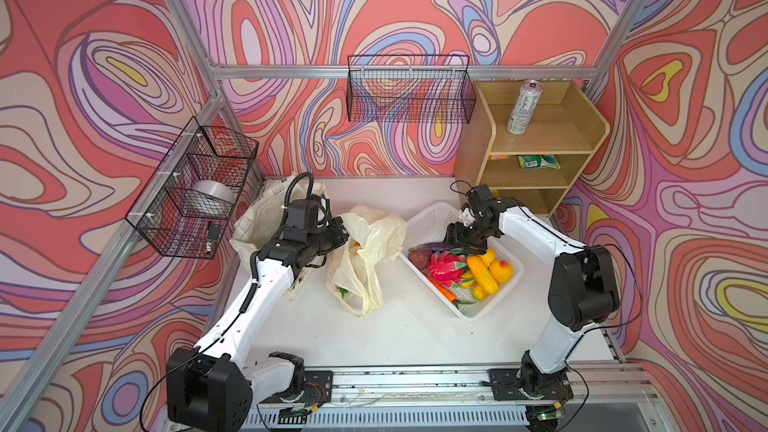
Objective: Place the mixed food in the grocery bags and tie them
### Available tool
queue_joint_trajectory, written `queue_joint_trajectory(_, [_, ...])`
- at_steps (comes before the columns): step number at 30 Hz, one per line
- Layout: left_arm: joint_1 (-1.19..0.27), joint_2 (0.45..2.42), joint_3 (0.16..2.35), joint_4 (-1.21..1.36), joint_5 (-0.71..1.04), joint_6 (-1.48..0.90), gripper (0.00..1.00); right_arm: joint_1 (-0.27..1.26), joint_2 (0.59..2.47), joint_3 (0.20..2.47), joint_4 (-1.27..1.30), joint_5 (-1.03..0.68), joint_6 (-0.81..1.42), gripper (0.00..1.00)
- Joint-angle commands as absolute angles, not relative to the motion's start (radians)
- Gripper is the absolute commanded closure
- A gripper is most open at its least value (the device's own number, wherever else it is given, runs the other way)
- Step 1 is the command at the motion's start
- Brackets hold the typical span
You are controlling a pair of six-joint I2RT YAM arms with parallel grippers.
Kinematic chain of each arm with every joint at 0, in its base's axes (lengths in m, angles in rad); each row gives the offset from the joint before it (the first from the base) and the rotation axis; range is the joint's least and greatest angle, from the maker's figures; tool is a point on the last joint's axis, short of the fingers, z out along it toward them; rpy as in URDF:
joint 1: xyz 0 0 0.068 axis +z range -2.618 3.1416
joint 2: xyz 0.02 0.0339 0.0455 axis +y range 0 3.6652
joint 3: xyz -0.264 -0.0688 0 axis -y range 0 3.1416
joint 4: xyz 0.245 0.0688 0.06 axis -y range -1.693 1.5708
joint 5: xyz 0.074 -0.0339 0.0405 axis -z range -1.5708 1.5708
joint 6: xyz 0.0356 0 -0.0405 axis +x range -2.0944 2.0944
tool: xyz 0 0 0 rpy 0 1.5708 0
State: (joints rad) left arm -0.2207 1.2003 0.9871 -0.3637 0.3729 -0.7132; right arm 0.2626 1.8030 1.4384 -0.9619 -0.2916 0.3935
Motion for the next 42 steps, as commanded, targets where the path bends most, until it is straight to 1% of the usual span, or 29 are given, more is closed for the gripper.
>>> queue_joint_trajectory(1, [-0.213, 1.2, 0.967, -0.296, 0.397, -0.741, 1.0, 0.265, 1.9, 1.548, -1.09, -0.239, 0.354, 0.2])
queue_joint_trajectory(5, [-0.213, 1.207, 0.966, -0.281, 0.408, -0.742, 1.0, 0.271, 2.041, 1.618, -1.123, -0.311, 0.344, 0.19])
queue_joint_trajectory(8, [-0.213, 1.212, 0.963, -0.273, 0.419, -0.747, 1.0, 0.277, 2.103, 1.62, -1.105, -0.317, 0.348, 0.19])
queue_joint_trajectory(13, [-0.213, 1.217, 0.963, -0.271, 0.429, -0.749, 1.0, 0.278, 2.075, 1.62, -1.04, -0.297, 0.4, 0.19])
queue_joint_trajectory(17, [-0.213, 1.225, 0.969, -0.271, 0.432, -0.748, 1.0, 0.281, 2.048, 1.59, -1.001, -0.336, 0.449, 0.19])
queue_joint_trajectory(20, [-0.213, 1.232, 0.965, -0.27, 0.435, -0.756, 1.0, 0.282, 2.027, 1.525, -0.86, -0.346, 0.512, 0.19])
queue_joint_trajectory(24, [-0.213, 1.238, 0.966, -0.271, 0.439, -0.759, 1.0, 0.282, 1.919, 1.394, -0.529, -0.338, 0.556, 0.2])
queue_joint_trajectory(27, [-0.213, 1.236, 0.968, -0.271, 0.434, -0.756, 1.0, 0.282, 1.861, 1.368, -0.429, -0.334, 0.562, 0.2])
queue_joint_trajectory(30, [-0.213, 1.234, 0.966, -0.276, 0.431, -0.754, 1.0, 0.285, 1.824, 1.409, -0.493, -0.322, 0.555, 0.22])
queue_joint_trajectory(35, [-0.213, 1.23, 0.958, -0.272, 0.427, -0.755, 1.0, 0.296, 1.797, 1.505, -0.732, -0.241, 0.561, 0.24])
queue_joint_trajectory(38, [-0.213, 1.232, 0.956, -0.271, 0.429, -0.755, 1.0, 0.296, 1.815, 1.534, -0.85, -0.207, 0.579, 0.23])
queue_joint_trajectory(42, [-0.213, 1.235, 0.956, -0.271, 0.431, -0.755, 1.0, 0.296, 1.849, 1.503, -0.875, -0.203, 0.613, 0.21])
